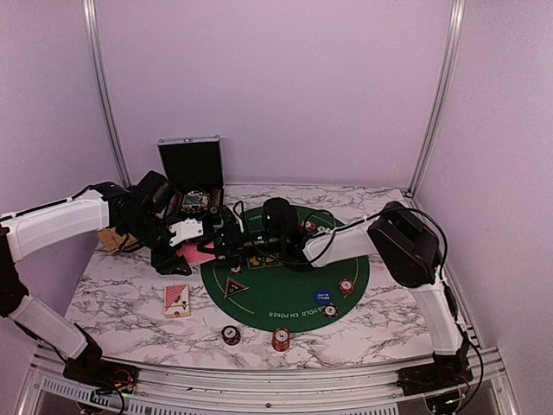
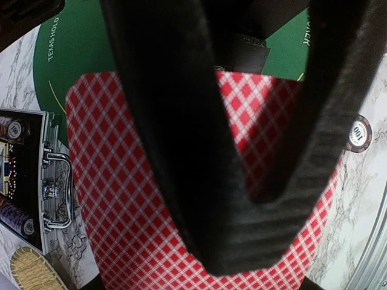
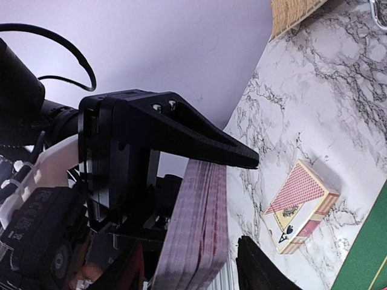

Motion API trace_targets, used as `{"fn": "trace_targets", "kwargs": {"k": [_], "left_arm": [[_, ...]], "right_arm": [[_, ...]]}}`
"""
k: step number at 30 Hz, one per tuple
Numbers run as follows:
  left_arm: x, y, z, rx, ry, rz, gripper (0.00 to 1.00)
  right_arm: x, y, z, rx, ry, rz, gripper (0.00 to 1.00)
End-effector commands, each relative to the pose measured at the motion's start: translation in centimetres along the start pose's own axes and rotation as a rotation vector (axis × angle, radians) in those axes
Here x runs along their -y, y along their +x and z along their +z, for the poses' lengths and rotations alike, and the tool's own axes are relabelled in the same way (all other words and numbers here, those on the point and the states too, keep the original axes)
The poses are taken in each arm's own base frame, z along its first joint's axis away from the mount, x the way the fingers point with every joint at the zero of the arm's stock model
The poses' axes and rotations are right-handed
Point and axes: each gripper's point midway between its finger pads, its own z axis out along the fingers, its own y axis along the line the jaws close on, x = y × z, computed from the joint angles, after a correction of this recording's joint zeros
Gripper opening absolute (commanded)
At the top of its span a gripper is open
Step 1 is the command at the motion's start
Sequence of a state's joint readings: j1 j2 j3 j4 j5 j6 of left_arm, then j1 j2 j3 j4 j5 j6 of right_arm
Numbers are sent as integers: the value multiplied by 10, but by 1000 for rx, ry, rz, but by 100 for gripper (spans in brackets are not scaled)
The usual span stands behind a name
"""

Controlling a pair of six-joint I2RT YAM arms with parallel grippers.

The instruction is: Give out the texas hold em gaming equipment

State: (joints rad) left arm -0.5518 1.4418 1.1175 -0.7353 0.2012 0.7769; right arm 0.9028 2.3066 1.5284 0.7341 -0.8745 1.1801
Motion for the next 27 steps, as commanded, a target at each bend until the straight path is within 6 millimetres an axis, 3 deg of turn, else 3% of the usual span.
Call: {"fn": "trace_targets", "kwargs": {"k": [1, 8, 9, 11, 12, 17, 27], "left_arm": [[0, -8, -2, 11, 9, 13, 13], [6, -7, 1, -3, 13, 37, 17], [6, -7, 1, -6, 12, 38, 28], [8, -6, 1, -10, 10, 40, 81], [8, -7, 0, -8, 7, 43, 97], [6, -10, -3, -13, 4, 24, 99], [-9, -29, 2, -95, -57, 175, 99]], "right_arm": [[-11, -1, 8, -11, -46, -17, 44], [-8, 0, 7, -5, -53, 3, 18], [-7, 0, 7, -4, -52, 5, 12], [-6, 1, 7, -2, -48, 7, 3], [-6, 0, 6, 0, -46, 8, 0], [-7, 1, 5, 1, -44, 10, 0], [-19, -1, 6, -1, -50, 9, 0]]}}
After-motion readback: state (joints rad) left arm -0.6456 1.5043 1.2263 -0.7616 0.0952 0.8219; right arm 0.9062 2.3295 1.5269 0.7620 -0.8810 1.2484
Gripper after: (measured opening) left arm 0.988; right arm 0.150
